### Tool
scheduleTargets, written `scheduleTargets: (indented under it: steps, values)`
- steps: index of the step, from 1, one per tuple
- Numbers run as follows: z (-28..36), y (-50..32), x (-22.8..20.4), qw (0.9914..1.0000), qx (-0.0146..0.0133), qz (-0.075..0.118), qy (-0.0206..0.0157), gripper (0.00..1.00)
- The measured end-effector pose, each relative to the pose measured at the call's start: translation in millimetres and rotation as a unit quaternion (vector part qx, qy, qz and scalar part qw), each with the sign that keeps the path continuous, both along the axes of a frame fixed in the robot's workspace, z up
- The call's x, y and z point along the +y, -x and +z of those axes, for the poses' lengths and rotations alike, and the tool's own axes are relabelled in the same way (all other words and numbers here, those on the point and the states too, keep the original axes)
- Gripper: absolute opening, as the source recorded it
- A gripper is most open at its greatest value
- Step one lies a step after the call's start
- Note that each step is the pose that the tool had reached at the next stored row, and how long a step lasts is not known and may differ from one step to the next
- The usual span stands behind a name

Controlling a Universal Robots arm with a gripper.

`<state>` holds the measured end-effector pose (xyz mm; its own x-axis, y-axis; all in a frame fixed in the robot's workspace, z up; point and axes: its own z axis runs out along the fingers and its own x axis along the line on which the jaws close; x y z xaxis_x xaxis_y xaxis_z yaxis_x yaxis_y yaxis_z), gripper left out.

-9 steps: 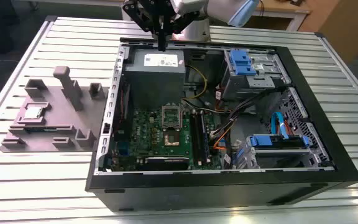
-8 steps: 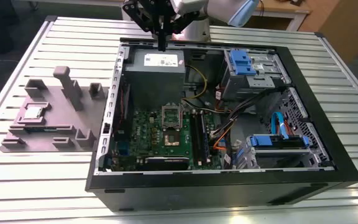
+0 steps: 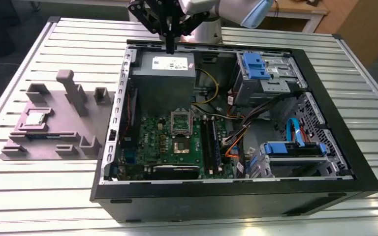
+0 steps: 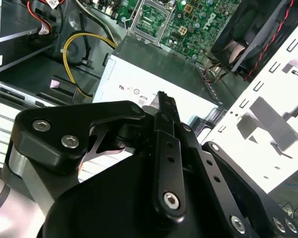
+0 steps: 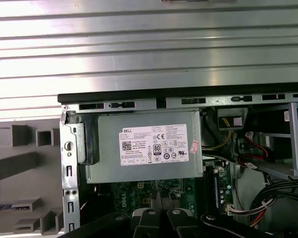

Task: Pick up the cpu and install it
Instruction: 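Reach for the cpu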

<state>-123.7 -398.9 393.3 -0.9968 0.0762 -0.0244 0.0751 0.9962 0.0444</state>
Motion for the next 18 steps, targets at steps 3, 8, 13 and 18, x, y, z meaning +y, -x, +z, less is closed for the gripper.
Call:
scheduleTargets:
  steps: [3, 8, 13, 18]
  values:
    - [0.0, 0.1, 0.0, 1.00000, 0.0000, 0.000, 0.0000, 0.11]
    - [-0.3, 4.2, 0.0, 1.00000, 0.0000, 0.000, 0.0000, 0.11]
    - [-0.4, 6.0, 0.0, 1.00000, 0.0000, 0.000, 0.0000, 0.11]
    - [-0.5, 7.9, 0.0, 1.00000, 0.0000, 0.000, 0.0000, 0.11]
